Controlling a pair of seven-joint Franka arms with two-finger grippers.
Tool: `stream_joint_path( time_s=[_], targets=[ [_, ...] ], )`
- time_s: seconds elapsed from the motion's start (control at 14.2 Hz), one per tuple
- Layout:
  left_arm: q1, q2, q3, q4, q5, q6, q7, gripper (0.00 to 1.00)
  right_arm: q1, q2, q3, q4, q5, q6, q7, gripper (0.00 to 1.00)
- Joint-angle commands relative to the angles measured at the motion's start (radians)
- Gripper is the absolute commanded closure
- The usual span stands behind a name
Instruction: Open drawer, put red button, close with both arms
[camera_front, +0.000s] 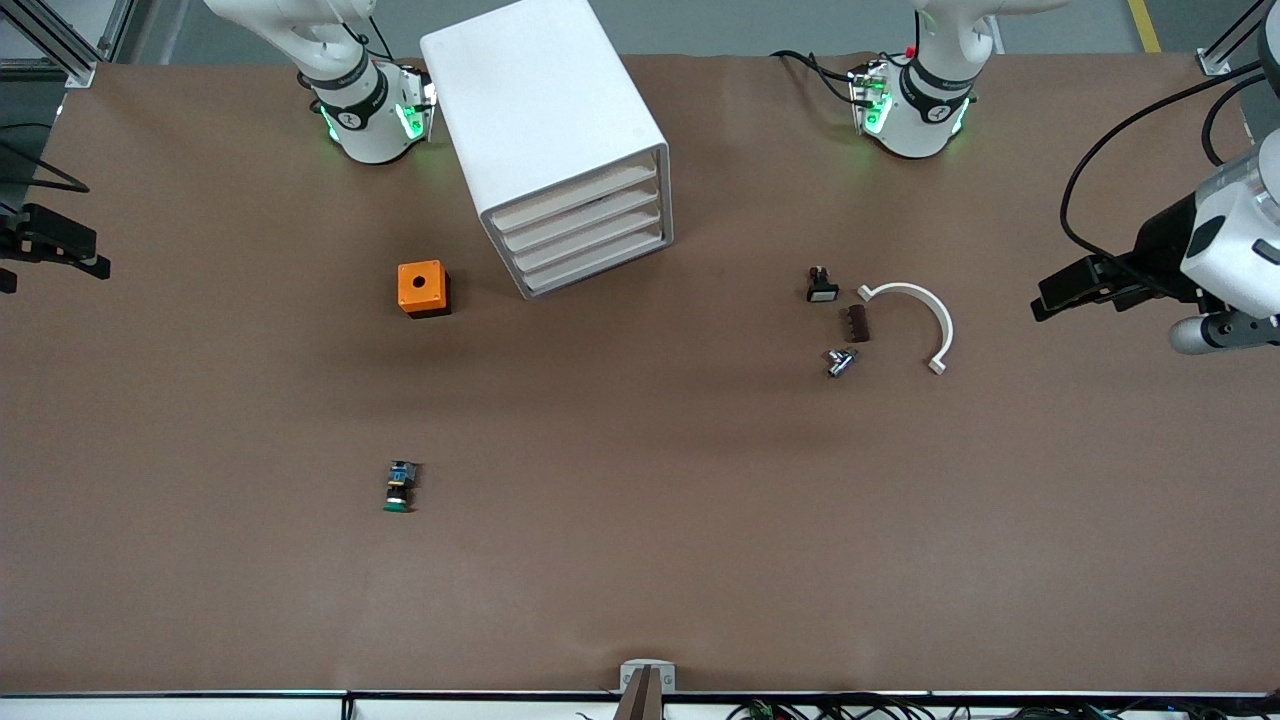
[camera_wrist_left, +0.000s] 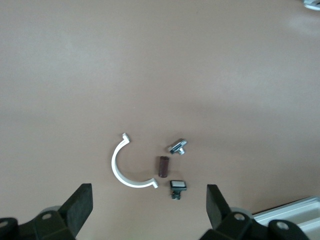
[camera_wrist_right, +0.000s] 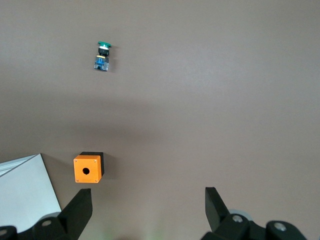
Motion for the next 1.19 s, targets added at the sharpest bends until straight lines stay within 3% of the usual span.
stream_joint_path(
  time_s=[0.0,0.21,0.28,0.56,1.12],
  targets=[
    [-0.048,-0.117,0.052,-0.178,0.017,0.082,0.028,0.0,0.007,-0.041,0.003,-0.04,0.001,0.013,-0.006,0.0],
    [-0.076,-0.229,0.069,-0.375,0.017,0.229,0.028,0.0,0.007,-0.047,0.026,-0.044,0.001,0.022,-0.006,0.0],
    [-0.092,-0.24,0.082,-0.398,0.019,0.249,0.028,0.0,0.007,-0.047,0.03,-0.044,0.001,0.027,-0.006,0.0],
    [-0.086,-0.237,0.087,-0.389,0.02,0.254,0.029,0.0,0.009,-0.048,0.041,-0.044,0.001,0.035,-0.006,0.0],
    [-0.08,-0.199,0.089,-0.248,0.084,0.227,0.038,0.0,0.003,-0.062,0.029,-0.043,0.044,0.003,0.134,0.0]
  ],
)
